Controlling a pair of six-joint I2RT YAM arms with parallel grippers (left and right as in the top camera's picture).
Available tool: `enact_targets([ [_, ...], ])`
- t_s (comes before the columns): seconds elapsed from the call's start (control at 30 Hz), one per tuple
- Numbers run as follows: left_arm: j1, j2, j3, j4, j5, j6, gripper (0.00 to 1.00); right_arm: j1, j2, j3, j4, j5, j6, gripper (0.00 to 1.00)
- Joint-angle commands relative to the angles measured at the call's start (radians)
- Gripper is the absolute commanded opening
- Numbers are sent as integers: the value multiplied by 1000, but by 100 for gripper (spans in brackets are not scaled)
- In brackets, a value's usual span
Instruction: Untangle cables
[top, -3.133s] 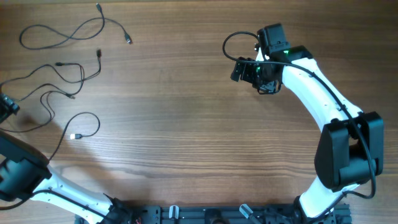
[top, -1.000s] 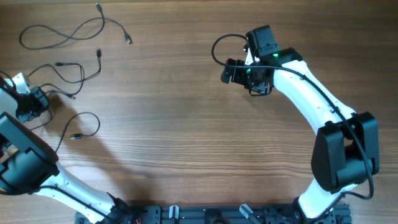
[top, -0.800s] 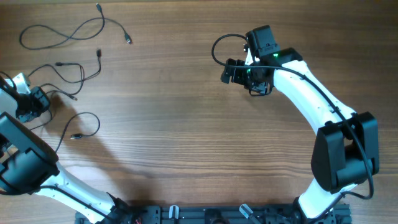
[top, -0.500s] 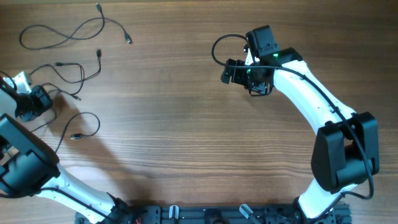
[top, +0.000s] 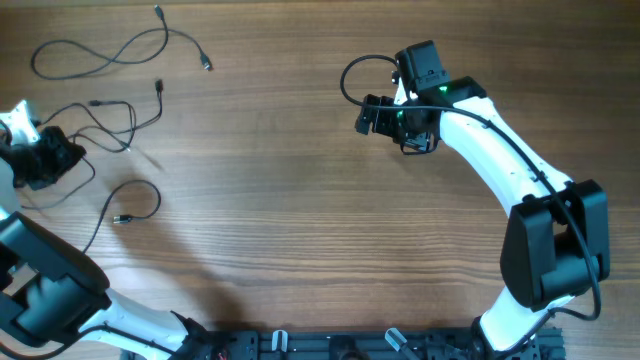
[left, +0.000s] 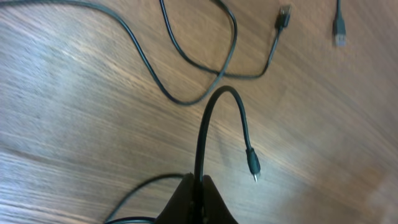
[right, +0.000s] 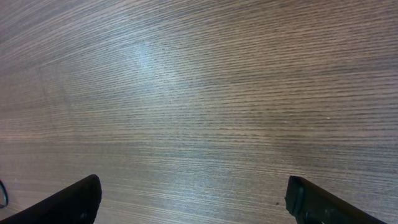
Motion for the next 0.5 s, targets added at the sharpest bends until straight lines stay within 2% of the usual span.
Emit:
enact_targets([
  [0.0,9,-8,4,-69,23,48,4,7,-1,-1,7,-5,-7,97],
  [0.17,9,-8,3,-142,-77,-12,4,7,-1,-1,14,-6,-7,97],
  [0.27,9,-8,0,-176,-233,-26,4,7,-1,-1,12,-14,-7,96],
  [0.4,21,-8,-16,-182,-441,-182,4,7,-1,-1,9,-17,-8,97],
  [0.47,31,-8,-25,-182,-501,-193,4,7,-1,-1,6,-17,-8,97],
])
